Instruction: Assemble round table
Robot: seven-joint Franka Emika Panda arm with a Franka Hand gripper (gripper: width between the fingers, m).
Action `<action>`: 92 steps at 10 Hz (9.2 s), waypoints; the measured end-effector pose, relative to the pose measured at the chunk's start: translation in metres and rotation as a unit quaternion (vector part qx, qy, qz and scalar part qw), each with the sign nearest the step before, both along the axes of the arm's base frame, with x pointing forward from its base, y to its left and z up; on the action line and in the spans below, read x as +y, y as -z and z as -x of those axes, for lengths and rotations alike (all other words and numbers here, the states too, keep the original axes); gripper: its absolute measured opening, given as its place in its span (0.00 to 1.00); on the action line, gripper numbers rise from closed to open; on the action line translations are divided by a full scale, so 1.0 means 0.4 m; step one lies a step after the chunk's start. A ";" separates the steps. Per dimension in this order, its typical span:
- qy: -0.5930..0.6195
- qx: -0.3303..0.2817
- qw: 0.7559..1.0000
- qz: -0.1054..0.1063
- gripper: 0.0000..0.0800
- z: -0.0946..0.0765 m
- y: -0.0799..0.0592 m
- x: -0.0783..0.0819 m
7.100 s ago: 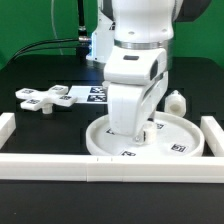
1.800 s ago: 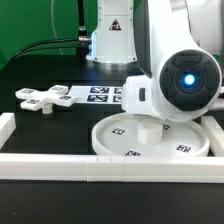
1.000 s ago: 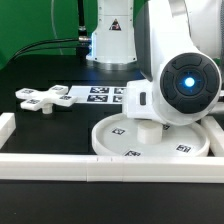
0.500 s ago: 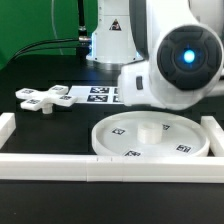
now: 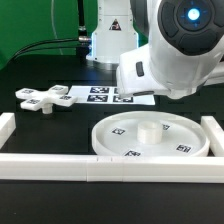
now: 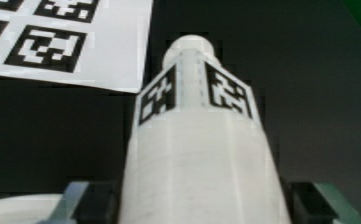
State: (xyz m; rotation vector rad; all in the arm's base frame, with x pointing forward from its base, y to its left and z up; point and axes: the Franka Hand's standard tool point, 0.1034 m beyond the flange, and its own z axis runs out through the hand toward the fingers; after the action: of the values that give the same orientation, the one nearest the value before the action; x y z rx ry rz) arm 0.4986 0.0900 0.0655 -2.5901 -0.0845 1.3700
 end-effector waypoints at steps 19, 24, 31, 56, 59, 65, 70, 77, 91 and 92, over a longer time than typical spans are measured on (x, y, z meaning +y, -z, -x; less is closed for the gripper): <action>0.007 -0.628 0.777 0.050 0.51 -0.193 -0.109 -0.169; 0.002 -0.632 0.774 0.047 0.51 -0.187 -0.095 -0.147; -0.013 -0.624 0.780 0.040 0.51 -0.168 -0.056 -0.124; -0.050 -0.469 0.882 -0.005 0.81 -0.129 -0.044 -0.093; -0.105 -0.437 0.893 -0.018 0.81 -0.147 -0.060 -0.106; -0.119 -0.443 0.888 -0.017 0.80 -0.140 -0.049 -0.125; -0.117 -0.443 0.889 -0.016 0.52 -0.141 -0.047 -0.129; 0.162 -0.451 0.870 0.118 0.52 -0.141 -0.045 -0.137; 0.354 -0.390 0.832 0.172 0.81 -0.149 -0.044 -0.124; 0.337 -0.397 0.838 0.163 0.81 -0.149 -0.044 -0.124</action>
Offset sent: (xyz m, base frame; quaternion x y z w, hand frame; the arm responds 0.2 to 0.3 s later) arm 0.0257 -0.0200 0.0581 0.0021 0.1002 -0.0254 0.9946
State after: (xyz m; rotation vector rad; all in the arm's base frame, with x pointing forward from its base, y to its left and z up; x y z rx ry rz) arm 0.5583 0.0405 0.0831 -2.8178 0.9120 0.0298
